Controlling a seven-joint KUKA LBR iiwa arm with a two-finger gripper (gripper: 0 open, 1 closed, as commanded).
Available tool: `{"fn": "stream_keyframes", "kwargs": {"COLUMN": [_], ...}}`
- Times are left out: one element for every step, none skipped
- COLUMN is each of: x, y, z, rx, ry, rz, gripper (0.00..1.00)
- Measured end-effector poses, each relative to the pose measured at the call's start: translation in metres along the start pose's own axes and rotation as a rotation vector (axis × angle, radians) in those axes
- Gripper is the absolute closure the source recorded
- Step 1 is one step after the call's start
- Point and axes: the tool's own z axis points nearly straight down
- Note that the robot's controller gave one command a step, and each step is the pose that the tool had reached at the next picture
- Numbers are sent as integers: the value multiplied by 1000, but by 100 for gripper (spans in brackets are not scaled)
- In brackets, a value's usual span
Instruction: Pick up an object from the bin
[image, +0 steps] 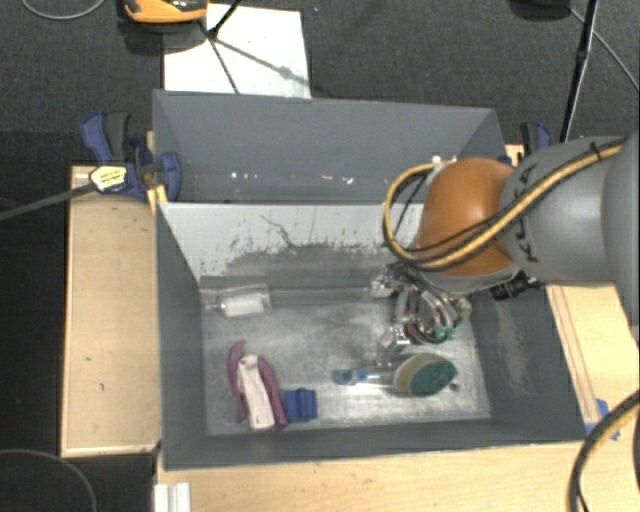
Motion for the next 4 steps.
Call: {"fn": "stream_keyframes", "kwargs": {"x": [86, 83, 80, 60], "y": [44, 1, 1, -4], "z": [-41, 22, 19, -242], "rx": [-1, -1, -1, 1], "ry": [5, 0, -8, -7], "rz": [-335, -54, -53, -22], "gripper": [0, 0, 100, 100]}}
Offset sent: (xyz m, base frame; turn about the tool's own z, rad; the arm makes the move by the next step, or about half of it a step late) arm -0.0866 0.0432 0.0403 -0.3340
